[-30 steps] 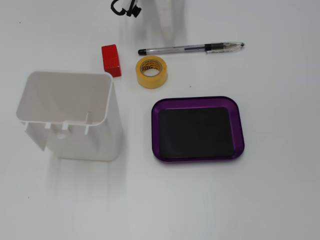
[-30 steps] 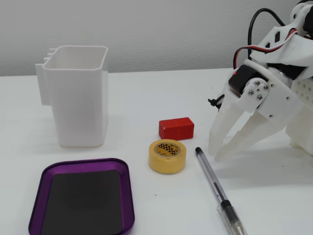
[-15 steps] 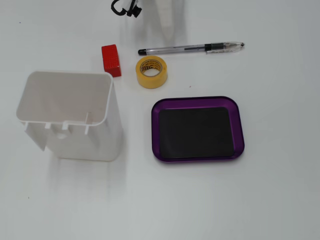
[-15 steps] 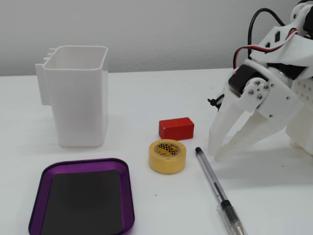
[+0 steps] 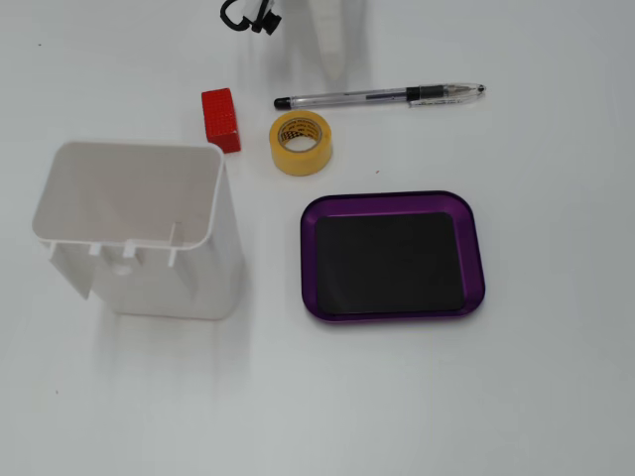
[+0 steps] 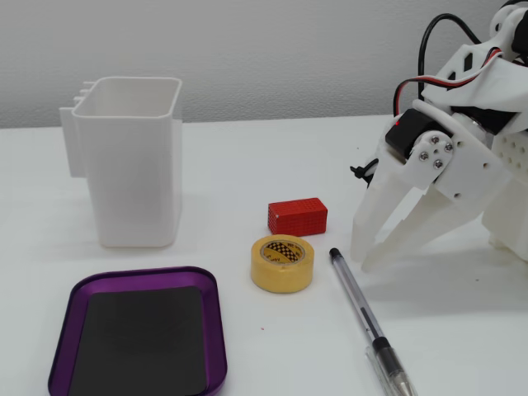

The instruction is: Pick up the yellow tape and place it in the box.

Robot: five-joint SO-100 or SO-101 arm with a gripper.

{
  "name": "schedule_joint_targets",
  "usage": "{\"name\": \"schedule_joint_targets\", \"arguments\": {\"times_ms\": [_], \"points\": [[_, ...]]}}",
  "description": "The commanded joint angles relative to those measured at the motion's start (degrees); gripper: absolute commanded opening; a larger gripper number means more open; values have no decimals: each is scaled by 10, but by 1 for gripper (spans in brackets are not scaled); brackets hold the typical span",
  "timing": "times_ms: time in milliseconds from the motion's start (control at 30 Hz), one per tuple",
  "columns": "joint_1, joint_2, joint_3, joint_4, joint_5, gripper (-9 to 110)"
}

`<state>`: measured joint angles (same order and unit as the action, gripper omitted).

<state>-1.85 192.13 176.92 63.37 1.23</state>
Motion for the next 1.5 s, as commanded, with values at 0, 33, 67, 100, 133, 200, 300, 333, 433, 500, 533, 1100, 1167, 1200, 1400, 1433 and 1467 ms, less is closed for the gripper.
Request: {"name": "schedule_joint_targets", "arguments": {"times_ms": [0, 33, 67, 100, 133, 200, 300, 333, 433, 500, 533, 1100, 1167, 1200, 1400, 1433, 1467], "points": [[3, 50, 0, -11, -4, 1], [3, 49, 0, -11, -4, 1], [4, 49, -2, -11, -4, 3], [4, 49, -4, -11, -4, 4], [6, 45, -14, -13, 1, 6], [33, 40, -46, -37, 4, 9], [80, 9, -112, -40, 26, 9], [80, -13, -136, -40, 27, 9], [81, -112, -192, -40, 33, 9], [80, -194, -232, -40, 33, 9], [80, -237, -255, -40, 34, 9], [78, -737, -557, -22, 214, 10], [78, -751, -555, -23, 214, 10], [78, -755, -554, -24, 215, 10], [77, -766, -548, -48, 229, 10], [77, -766, -548, -53, 229, 10], [77, -766, -542, -61, 229, 10]]}}
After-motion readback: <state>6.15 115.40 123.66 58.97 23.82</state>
